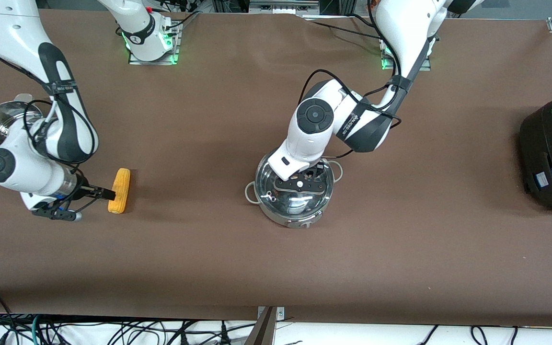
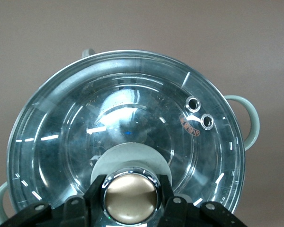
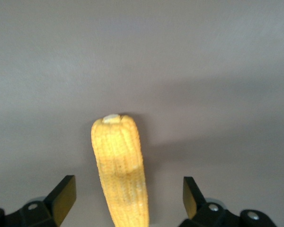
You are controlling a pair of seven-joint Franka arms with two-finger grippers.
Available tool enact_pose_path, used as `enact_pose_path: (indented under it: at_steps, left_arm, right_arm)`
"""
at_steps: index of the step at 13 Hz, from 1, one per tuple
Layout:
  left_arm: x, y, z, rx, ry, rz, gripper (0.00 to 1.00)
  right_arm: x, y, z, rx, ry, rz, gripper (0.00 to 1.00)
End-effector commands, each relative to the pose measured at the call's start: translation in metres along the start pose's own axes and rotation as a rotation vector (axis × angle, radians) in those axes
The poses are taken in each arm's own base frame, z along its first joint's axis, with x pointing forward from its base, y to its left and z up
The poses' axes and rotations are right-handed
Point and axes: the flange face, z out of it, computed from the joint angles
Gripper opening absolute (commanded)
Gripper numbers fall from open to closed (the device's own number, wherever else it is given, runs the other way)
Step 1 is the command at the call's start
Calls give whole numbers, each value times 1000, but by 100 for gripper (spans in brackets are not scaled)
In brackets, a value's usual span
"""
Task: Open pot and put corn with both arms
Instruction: 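Lift the glass lid off the pot while the right gripper grasps the corn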
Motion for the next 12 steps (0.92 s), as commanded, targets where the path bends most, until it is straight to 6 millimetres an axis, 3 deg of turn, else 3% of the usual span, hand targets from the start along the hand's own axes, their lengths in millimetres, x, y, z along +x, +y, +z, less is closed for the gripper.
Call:
enact_pose_path:
  at_steps: [1,2,3,5,7,8,10,11,12]
  left_arm:
    - [-7,-2,-61,17,-5,-10,17]
    - [-13,-9,-73,50,-52,-6,17]
    - [-10,-22,-101,57,-56,-20,17]
    - [0,-66,-133,91,-84,24,17]
    - [9,-125,-136,121,-167,161,15]
    - [15,-162,-131,128,-218,190,15]
    - [25,-250,-111,106,-283,269,15]
    - [28,-291,-97,85,-287,307,16]
    - [25,-323,-82,71,-273,332,17]
  right_arm:
    - [-17,-10,14,13,22,31,100]
    - [-19,-10,22,13,23,33,100]
    - [-23,-15,28,16,24,26,100]
    - [-27,-18,36,17,14,19,100]
    - [-28,-15,46,14,-1,8,100]
    - [-30,-15,53,10,-14,-2,94]
    - [-34,-14,64,7,-38,-63,36]
    - [-34,-14,61,7,-39,-82,16]
    - [-31,-15,51,9,-32,-87,7]
